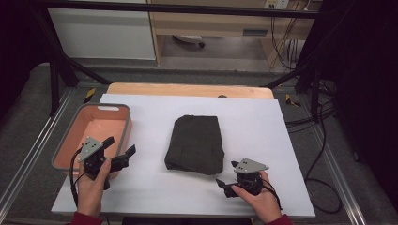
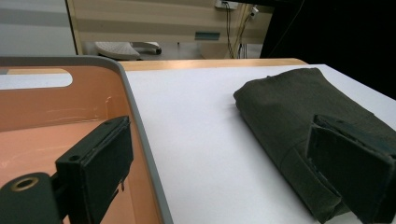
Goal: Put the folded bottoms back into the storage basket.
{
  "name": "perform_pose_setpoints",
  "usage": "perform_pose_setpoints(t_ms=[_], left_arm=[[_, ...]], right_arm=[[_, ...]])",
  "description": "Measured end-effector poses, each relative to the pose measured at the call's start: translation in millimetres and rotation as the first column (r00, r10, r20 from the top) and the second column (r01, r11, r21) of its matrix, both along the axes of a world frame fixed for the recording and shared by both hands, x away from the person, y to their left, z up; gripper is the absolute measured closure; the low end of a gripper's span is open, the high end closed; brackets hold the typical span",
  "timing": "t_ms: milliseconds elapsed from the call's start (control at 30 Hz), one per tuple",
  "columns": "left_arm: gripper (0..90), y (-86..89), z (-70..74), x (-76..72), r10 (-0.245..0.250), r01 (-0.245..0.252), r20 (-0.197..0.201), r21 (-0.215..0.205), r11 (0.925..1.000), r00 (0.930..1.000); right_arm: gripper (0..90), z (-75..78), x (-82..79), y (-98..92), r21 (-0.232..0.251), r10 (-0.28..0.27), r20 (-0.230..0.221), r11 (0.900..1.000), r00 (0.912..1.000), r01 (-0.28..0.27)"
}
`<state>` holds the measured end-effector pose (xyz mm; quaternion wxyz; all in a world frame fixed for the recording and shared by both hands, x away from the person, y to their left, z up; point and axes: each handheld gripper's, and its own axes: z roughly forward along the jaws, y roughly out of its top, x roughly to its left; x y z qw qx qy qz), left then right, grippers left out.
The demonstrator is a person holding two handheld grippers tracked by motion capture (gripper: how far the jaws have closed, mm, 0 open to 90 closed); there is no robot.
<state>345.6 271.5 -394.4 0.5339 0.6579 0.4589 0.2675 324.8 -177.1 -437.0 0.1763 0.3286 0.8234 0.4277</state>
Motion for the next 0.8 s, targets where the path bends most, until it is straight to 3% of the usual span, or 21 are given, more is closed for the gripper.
perform_pose_setpoints(t_ms=[133,333,400,567,800], left_arm=[[7.8,-0.5,-0.5,0.4,0.002,-0.002,-0.002,0.001,1.0,1.0],[8.0,-1.0,-0.9,0.7,0.001,-0.001,-0.004,0.004,1.0,1.0],[8.0,-1.4,-1.0,0.8,0.0,0.0,-0.004,0.005,1.0,1.0],[8.2,-1.6,-0.9,0.5,-0.001,0.001,-0.004,0.004,1.0,1.0],[8.3,-1.5,-0.9,0.1,-0.001,0.001,-0.004,0.003,1.0,1.0]], right_arm=[[16.4,-1.8,0.2,7.3,-0.007,0.027,-0.004,1.0,0.9996,-0.027],[19.9,0.2,2.3,15.7,0.029,0.049,0.008,0.998,0.9988,-0.049],[20.0,-0.5,3.6,18.7,0.016,0.056,0.009,0.998,0.9984,-0.056],[19.8,0.1,3.0,15.1,0.013,0.037,0.007,0.999,0.9993,-0.037],[24.1,-7.8,1.2,8.5,-0.022,0.002,-0.06,1.0,0.9982,-0.003]])
